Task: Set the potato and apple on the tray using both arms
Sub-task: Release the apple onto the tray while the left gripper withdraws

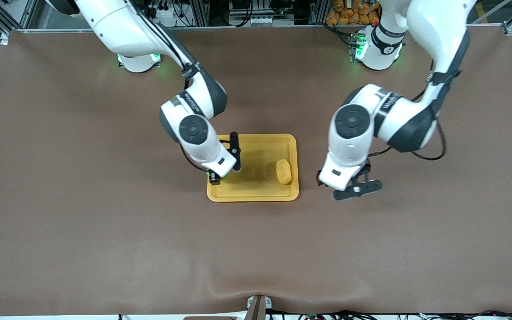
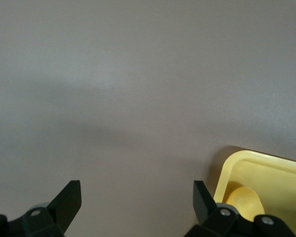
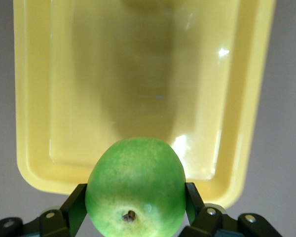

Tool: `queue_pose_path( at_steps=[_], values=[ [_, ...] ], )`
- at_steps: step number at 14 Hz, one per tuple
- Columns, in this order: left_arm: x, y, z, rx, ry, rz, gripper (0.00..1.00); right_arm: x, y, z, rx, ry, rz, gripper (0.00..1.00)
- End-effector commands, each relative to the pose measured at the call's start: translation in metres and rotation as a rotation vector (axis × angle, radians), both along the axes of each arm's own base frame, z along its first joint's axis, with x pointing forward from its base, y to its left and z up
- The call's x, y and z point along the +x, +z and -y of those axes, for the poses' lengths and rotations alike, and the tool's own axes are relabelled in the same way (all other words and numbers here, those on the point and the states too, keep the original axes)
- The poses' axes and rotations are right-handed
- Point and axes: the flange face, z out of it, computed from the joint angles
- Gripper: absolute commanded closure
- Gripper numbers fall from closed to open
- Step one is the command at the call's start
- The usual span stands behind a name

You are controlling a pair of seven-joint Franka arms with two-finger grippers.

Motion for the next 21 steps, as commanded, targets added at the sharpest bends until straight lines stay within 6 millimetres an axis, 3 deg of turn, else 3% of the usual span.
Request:
queue_pose_path(
  at_steps=[1, 5, 7, 8, 9, 12, 14, 16, 19, 21],
  values=[
    [-0.006, 0.044, -0.035, -0.024, -0.015, -0.036, 0.00, -0.005, -0.019, -0.006, -0.036, -0.014, 0.010, 0.85],
    [-0.001, 0.074, -0.096, 0.018, -0.146, -0.081, 0.00, -0.014, -0.037, -0.017, -0.042, 0.008, 0.001, 0.83],
    [0.000, 0.080, -0.111, 0.020, -0.161, -0.093, 0.00, -0.014, -0.047, -0.020, -0.030, 0.016, 0.016, 0.79],
    [-0.001, 0.083, -0.117, 0.013, -0.149, -0.101, 0.00, -0.015, -0.047, -0.022, -0.028, 0.017, 0.018, 0.65],
    [0.000, 0.085, -0.120, -0.008, -0.136, -0.105, 0.00, -0.015, -0.048, -0.022, -0.030, 0.016, 0.016, 0.01],
    [-0.004, 0.098, -0.135, -0.035, -0.124, -0.121, 0.00, -0.011, -0.043, -0.016, -0.035, 0.003, 0.014, 0.00],
    [-0.009, 0.107, -0.147, -0.025, -0.142, -0.139, 0.00, -0.009, -0.028, -0.011, -0.051, -0.003, 0.003, 0.00],
    [-0.012, 0.119, -0.163, -0.020, -0.171, -0.145, 0.00, -0.001, 0.001, 0.004, -0.082, -0.028, -0.020, 0.00],
    [-0.010, 0.144, -0.203, -0.065, -0.190, -0.147, 0.00, 0.010, 0.041, 0.033, -0.106, -0.077, -0.035, 0.00],
    [-0.013, 0.161, -0.208, -0.058, -0.205, -0.138, 0.00, 0.025, 0.083, 0.066, -0.105, -0.132, -0.009, 0.00]
  ],
)
